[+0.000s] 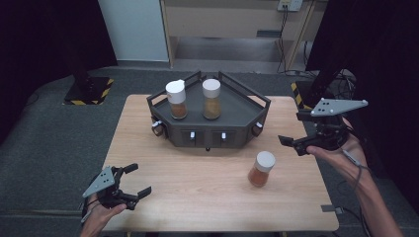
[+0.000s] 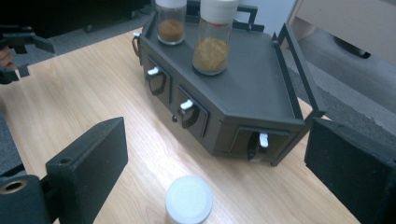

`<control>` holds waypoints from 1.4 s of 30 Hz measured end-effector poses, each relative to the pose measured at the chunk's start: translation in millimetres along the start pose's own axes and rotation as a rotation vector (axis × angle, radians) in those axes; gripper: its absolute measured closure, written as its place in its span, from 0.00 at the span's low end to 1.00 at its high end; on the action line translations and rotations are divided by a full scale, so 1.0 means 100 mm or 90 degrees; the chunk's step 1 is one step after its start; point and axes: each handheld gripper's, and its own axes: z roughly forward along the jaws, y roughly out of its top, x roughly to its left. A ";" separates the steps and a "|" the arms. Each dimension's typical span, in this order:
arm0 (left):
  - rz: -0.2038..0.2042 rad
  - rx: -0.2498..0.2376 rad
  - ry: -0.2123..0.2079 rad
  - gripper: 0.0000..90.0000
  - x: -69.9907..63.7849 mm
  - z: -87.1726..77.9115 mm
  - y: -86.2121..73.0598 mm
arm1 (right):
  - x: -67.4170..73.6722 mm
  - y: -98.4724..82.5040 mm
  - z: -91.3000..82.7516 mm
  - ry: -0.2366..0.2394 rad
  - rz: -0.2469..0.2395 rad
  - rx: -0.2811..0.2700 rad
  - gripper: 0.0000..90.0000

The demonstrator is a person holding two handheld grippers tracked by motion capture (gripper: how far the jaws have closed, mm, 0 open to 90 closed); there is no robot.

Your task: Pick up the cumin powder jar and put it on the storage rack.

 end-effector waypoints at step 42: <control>0.003 0.005 0.000 0.00 -0.01 0.00 0.01 | 0.30 -1.41 -0.08 -0.062 0.086 -0.066 0.06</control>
